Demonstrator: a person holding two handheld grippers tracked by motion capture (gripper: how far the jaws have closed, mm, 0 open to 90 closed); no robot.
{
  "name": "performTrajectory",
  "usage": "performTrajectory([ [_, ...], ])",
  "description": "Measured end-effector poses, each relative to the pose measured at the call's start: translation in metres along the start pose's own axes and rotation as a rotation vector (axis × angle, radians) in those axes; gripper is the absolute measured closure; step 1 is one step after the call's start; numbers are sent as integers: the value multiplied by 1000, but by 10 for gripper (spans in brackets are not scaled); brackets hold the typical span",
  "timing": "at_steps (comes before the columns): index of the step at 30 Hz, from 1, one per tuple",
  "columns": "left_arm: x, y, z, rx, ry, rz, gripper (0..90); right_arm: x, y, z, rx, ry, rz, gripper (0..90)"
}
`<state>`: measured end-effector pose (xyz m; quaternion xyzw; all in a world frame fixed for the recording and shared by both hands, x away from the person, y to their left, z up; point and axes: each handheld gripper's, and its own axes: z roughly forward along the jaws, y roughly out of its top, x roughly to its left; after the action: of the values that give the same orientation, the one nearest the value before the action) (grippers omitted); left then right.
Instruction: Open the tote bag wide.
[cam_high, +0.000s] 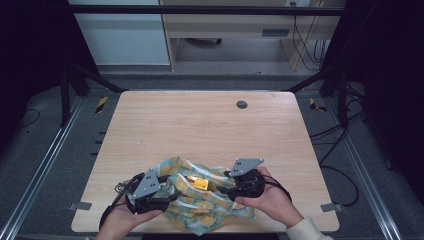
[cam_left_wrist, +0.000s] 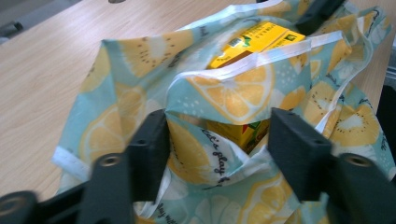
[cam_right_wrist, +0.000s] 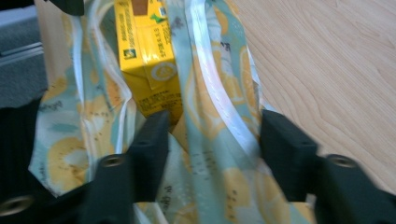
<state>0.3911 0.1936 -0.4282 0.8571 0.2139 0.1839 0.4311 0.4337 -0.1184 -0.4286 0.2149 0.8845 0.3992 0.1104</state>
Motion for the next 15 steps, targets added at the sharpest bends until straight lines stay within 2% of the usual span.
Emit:
performTrajectory([
  [1,-2,-1,0,-2,2,2,565,-1,0,0,6,-2,-5,674],
  [3,-5,-4,-1,10,-14,6,700,-2,1,-1,-3,5,5,790],
  [6,-11,-10,1,38,-57,11,828,-6,4,-2,-22,-4,12,858],
  [10,-18,-21,10,106,-91,40,880,-12,9,-5,-52,-11,29,886],
  [13,-20,-27,18,167,-88,61,884,-17,11,-4,-62,-27,49,891],
  [15,-20,-30,21,193,-77,60,884,-22,13,-2,-66,-38,56,893],
])
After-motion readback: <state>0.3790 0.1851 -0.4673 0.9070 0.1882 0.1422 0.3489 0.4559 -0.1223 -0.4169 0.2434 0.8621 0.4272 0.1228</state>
